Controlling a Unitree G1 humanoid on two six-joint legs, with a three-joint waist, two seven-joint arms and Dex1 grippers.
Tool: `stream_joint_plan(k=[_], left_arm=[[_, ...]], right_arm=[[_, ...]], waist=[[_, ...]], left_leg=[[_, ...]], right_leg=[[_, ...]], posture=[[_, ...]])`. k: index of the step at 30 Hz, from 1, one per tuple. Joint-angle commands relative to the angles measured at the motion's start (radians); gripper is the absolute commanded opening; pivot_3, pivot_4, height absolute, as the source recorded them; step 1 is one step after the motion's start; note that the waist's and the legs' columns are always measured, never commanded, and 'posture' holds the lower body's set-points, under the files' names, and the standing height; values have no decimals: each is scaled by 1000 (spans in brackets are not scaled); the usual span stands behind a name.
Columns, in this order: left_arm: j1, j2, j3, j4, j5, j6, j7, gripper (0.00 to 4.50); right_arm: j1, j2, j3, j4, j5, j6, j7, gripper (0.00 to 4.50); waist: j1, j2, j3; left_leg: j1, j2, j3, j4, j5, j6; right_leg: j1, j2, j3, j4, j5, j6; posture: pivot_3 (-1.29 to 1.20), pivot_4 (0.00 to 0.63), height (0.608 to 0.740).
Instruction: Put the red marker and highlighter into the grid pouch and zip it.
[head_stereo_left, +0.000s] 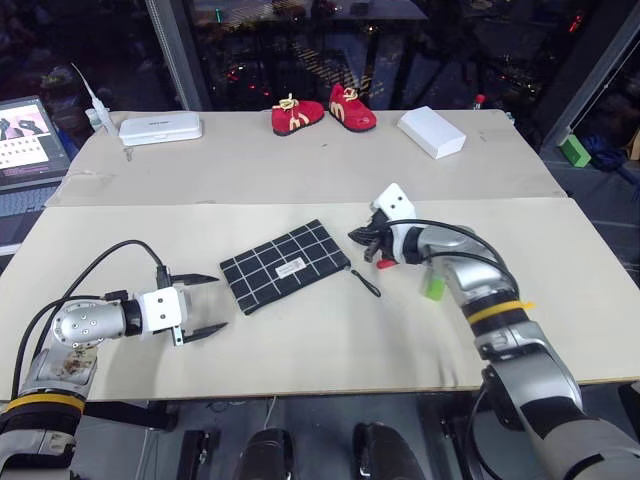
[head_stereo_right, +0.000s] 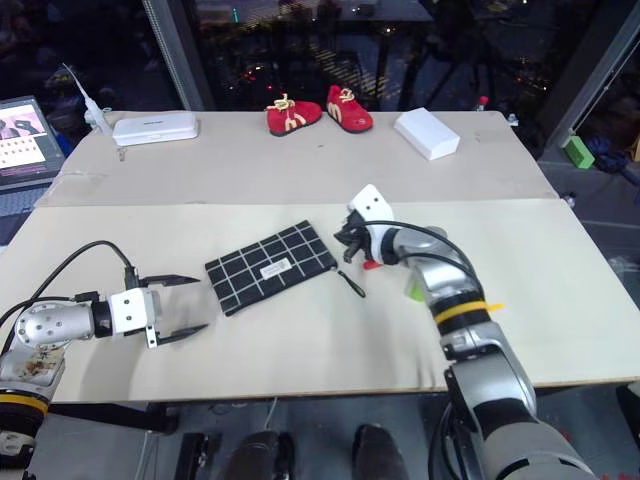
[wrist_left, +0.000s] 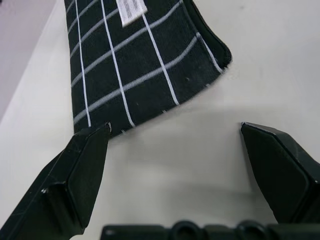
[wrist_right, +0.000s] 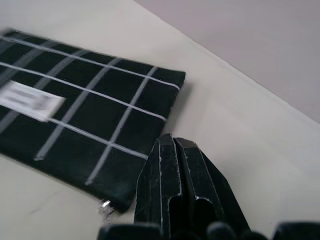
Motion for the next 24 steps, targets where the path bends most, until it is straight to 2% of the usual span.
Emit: stream_joint_plan(k=[1, 10, 16, 20, 22, 24], left_arm=[[-10, -14, -9, -12, -20, 2, 7, 4500], [-9, -12, -15, 8, -27, -5, 3, 4500], [-38, -16, -25, 25, -27, -15, -3, 4500], [-89, -19, -52, 84, 26, -86, 20, 4500], [-128, -36, -80, 137, 126, -182, 103, 4500], [-151, -57, -100, 158, 157, -226, 137, 4500]], right_arm=[[-53, 40, 2, 60, -24, -48, 3, 48], [-58, 128, 23, 133, -76, -81, -14, 48], [-53, 129, 86, 221, -189, -123, -57, 48], [-73, 131, 72, 247, -197, -156, -60, 48], [-80, 138, 58, 255, -190, -160, -58, 48], [-84, 140, 49, 261, -188, -163, -61, 48]], waist=[[-2, 0, 0], [-8, 0, 0], [-9, 0, 0], [-8, 0, 0], [-7, 0, 0], [-5, 0, 0]], left_leg=[[0, 0, 0, 0, 0, 0], [1, 1, 0, 0, 0, 0], [2, 1, 0, 0, 0, 0], [4, 1, 0, 0, 1, -2], [5, 1, 0, 0, 1, -2], [5, 0, 0, 0, 1, -2]], right_leg=[[0, 0, 0, 0, 0, 0], [0, 0, 0, 1, 0, 0], [1, 0, 0, 1, 0, 0], [2, 0, 0, 1, 0, 0], [2, 0, 0, 1, 0, 0], [3, 0, 0, 1, 0, 0]], posture=[[0, 150, 740], [0, 150, 740], [0, 150, 740], [0, 150, 740], [0, 150, 740], [0, 150, 740]])
